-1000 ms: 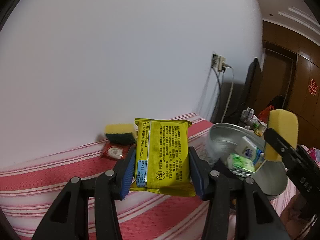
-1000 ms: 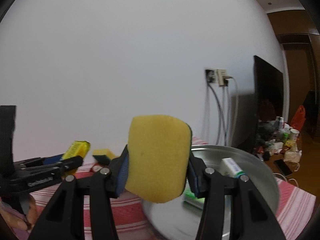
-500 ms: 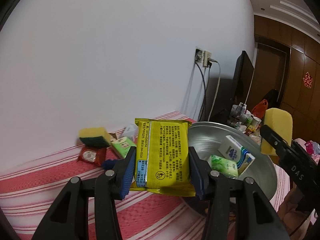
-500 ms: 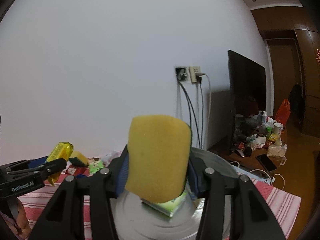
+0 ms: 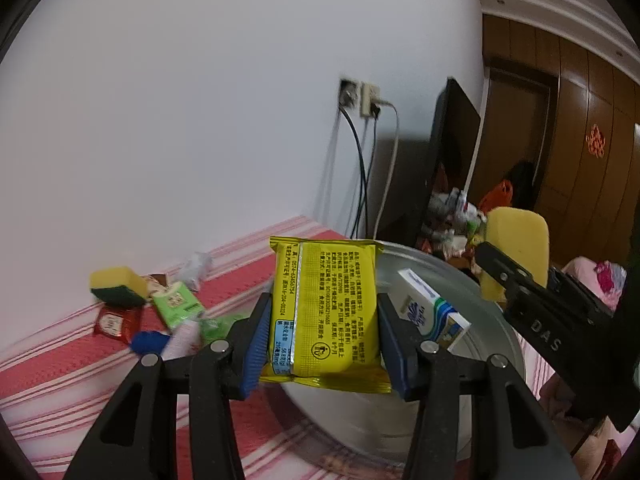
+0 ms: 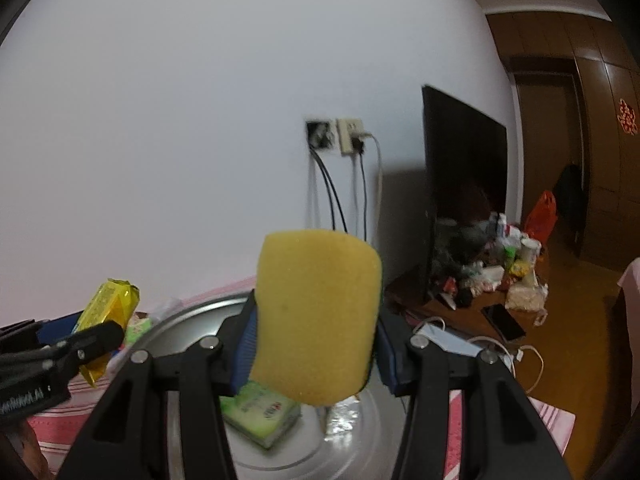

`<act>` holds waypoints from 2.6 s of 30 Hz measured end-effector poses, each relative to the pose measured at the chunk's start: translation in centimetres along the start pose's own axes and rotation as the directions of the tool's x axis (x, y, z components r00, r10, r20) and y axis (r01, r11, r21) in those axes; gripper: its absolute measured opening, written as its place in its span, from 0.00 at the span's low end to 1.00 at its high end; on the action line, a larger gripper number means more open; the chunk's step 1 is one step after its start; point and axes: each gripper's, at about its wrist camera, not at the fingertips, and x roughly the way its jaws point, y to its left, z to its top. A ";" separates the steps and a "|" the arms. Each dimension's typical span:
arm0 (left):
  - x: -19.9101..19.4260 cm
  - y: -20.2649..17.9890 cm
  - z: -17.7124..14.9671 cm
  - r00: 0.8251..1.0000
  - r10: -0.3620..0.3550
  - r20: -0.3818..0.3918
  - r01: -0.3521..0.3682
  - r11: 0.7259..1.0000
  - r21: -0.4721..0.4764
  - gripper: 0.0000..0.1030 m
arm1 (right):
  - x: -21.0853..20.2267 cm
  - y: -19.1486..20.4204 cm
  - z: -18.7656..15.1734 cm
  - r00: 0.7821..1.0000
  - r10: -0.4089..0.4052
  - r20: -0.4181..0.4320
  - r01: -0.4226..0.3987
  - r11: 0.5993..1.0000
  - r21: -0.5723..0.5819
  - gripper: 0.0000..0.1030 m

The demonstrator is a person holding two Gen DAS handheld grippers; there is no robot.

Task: Organize objects
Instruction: 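Carry the snack packet and sponge over the basin and release both, then return both grippers to the pile and grasp another yellow-green sponge with the right gripper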

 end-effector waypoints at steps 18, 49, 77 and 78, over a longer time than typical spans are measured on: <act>5.2 -3.1 -0.9 0.982 0.138 -0.128 -0.127 0.988 0.088 0.52 | 3.0 -1.8 -0.1 0.993 0.048 -0.104 -0.045 0.999 0.030 0.78; -0.2 7.4 -1.7 0.956 -0.269 -0.118 0.227 0.931 -0.286 0.79 | -2.3 3.6 0.6 0.995 0.095 0.042 -0.096 0.995 0.039 1.00; -6.1 23.9 -6.1 0.774 0.632 -0.036 -0.605 0.722 -0.336 0.79 | 5.7 28.1 -2.6 0.929 0.323 -0.180 -0.364 0.883 -0.298 1.00; -6.2 24.0 -6.2 0.771 0.635 -0.033 -0.608 0.721 -0.333 0.79 | 6.7 29.1 -2.7 0.929 0.311 -0.202 -0.362 0.874 -0.323 1.00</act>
